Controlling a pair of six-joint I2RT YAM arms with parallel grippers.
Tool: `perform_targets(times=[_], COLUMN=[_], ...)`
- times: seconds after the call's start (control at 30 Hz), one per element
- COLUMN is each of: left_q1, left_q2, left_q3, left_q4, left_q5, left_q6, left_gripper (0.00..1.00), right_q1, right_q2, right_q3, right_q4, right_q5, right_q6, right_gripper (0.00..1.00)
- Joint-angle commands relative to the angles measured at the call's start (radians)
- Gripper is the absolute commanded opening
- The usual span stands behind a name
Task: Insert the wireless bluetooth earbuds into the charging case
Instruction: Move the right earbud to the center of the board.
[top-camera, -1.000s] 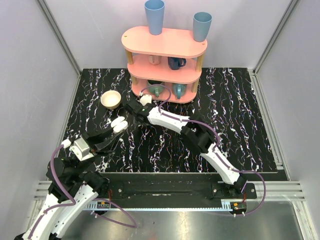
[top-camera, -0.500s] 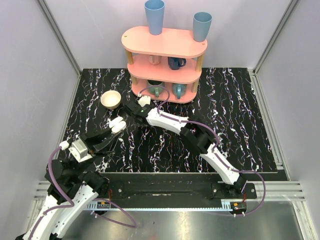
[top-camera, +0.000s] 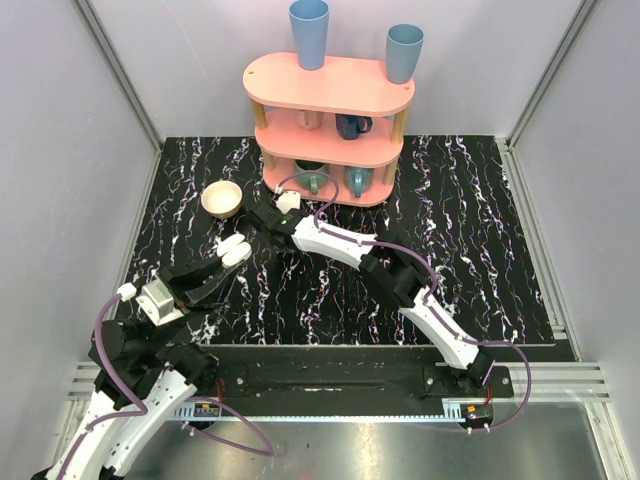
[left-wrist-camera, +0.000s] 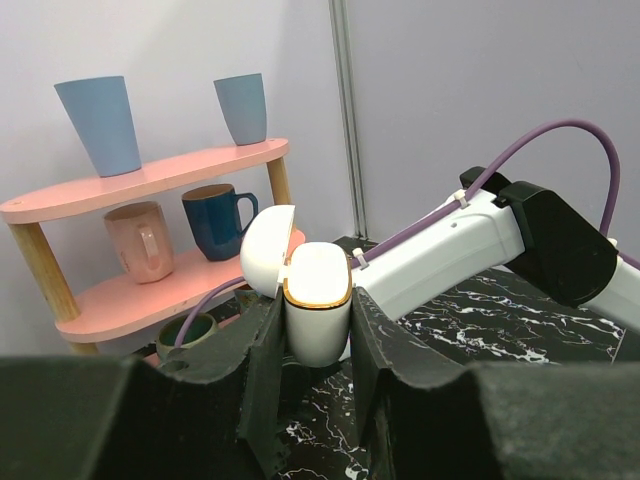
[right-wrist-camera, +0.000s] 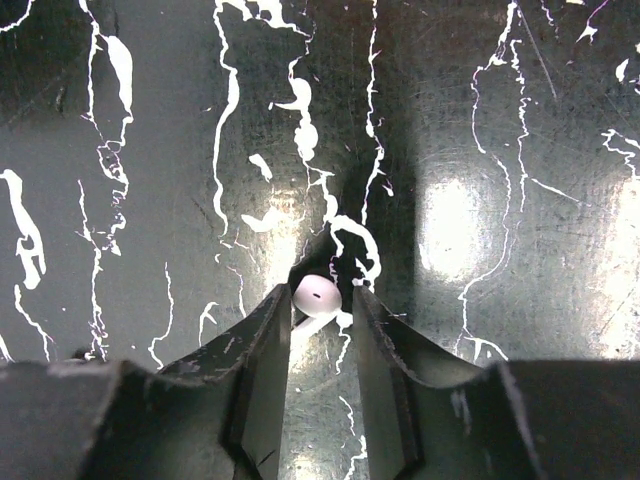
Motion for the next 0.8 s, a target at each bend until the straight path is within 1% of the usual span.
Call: perform_targets(times=[0.0, 0.17, 0.2, 0.27, 0.3, 0.37, 0.4, 0.47, 0.5, 0.53, 0.57, 0.6, 0.67, 0.7, 0.77], left_q1=[0.004, 0.002, 0.002, 0.004, 0.004, 0.004, 0.004, 0.004, 0.004, 0.004, 0.004, 0.004, 0.004, 0.004, 0.004], left_q2=[-0.002, 0.0, 0.001, 0.001, 0.003, 0.006, 0.005, 0.008, 0.009, 0.012, 0.012, 0.015, 0.021, 0.024, 0.032], left_q3=[0.014, 0.015, 0.012, 0.012, 0.015, 0.017, 0.018, 0.018, 0.02, 0.02, 0.02, 0.021, 0.02, 0.023, 0.024], left_q4=[0.033, 0.036, 0.037, 0.04, 0.039, 0.037, 0.037, 0.034, 0.034, 0.033, 0.033, 0.034, 0.034, 0.036, 0.037], left_q5=[-0.022, -0.022, -0.02, -0.02, -0.02, -0.019, -0.02, -0.022, -0.023, -0.022, -0.022, -0.022, -0.02, -0.019, -0.014], left_q6=[0.0, -0.003, -0.006, -0.006, -0.008, -0.008, -0.008, -0.006, -0.003, -0.003, -0.005, -0.003, -0.003, -0.002, -0.006], left_gripper=[0.0, 0.0, 0.0, 0.0, 0.0, 0.0, 0.0, 0.0, 0.0, 0.0, 0.0, 0.0, 0.0, 0.0, 0.0], right_q1=[0.01, 0.01, 0.01, 0.01, 0.01, 0.01, 0.011, 0.011, 0.011, 0.01, 0.011, 0.011, 0.013, 0.013, 0.013], right_q2=[0.041, 0.036, 0.033, 0.01, -0.002, -0.054, -0.077, -0.152, -0.178, -0.224, -0.246, -0.267, -0.332, -0.356, -0.429], right_q3=[0.022, -0.004, -0.012, -0.053, -0.072, -0.159, -0.237, -0.317, -0.398, -0.434, -0.463, -0.524, -0.586, -0.659, -0.736], right_q4=[-0.02, -0.02, -0.012, 0.014, 0.03, 0.099, 0.136, 0.222, 0.256, 0.299, 0.316, 0.337, 0.396, 0.425, 0.509], right_q5=[0.008, 0.01, 0.011, 0.011, 0.0, -0.004, -0.026, -0.029, -0.035, -0.033, -0.044, -0.059, -0.099, -0.113, -0.153], right_q6=[-0.015, -0.061, -0.09, -0.114, -0.155, -0.189, -0.244, -0.28, -0.332, -0.355, -0.38, -0.448, -0.507, -0.569, -0.619], right_gripper=[0.35, 0.31, 0.29, 0.25, 0.23, 0.21, 0.2, 0.19, 0.19, 0.19, 0.19, 0.19, 0.2, 0.21, 0.22])
